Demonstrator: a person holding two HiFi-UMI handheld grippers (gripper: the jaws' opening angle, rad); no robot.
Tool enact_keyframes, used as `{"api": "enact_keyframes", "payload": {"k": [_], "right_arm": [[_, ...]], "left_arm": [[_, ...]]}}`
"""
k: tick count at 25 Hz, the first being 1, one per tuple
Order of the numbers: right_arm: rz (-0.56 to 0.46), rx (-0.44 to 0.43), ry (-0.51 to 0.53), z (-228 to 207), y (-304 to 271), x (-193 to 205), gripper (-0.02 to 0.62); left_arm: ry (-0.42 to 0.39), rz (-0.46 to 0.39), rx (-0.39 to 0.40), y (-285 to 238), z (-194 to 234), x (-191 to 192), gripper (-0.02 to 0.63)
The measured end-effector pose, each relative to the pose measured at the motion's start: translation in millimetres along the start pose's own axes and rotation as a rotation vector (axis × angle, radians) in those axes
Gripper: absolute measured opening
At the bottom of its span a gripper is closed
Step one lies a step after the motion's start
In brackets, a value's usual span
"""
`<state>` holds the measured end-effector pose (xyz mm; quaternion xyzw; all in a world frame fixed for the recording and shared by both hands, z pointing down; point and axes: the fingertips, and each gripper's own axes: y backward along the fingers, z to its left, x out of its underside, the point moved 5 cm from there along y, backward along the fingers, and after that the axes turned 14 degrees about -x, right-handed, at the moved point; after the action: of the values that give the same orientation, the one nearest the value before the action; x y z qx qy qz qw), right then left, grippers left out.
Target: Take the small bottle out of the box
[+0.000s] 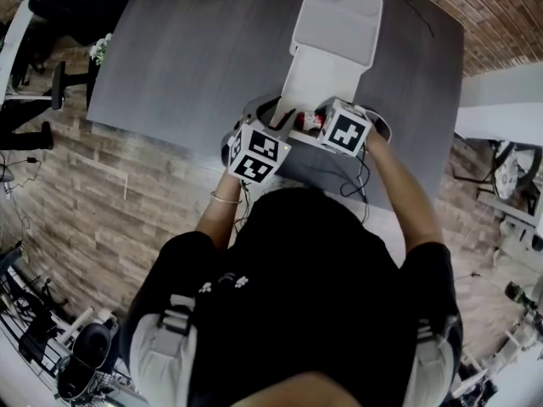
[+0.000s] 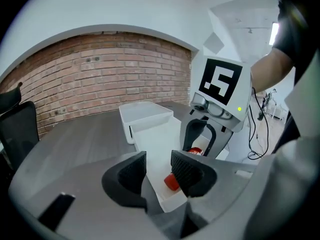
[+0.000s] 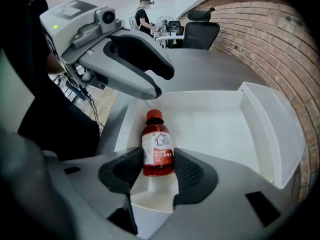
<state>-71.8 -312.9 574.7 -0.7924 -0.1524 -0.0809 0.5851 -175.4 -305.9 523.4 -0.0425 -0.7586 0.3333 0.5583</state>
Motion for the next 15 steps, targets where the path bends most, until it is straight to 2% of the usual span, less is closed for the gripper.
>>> {"api": "enact_keyframes", "payload": {"k": [6,10,15], "right_arm": [[-0.183,0.063,-0.084,3,13,-1,0.193],[-0.364,0.104,-0.177,10,29,1,0.193],[-0.540,0.191,-0.223,21,56,4,0.193]], "left_arm": [[0.106,-0.036,-0.056,22,18,-1,0.147],[0.177,-0.080,-0.095,39,26,-6,0.123],[0.219,-0.147,-0.125,54,26,-23,0.065]]}}
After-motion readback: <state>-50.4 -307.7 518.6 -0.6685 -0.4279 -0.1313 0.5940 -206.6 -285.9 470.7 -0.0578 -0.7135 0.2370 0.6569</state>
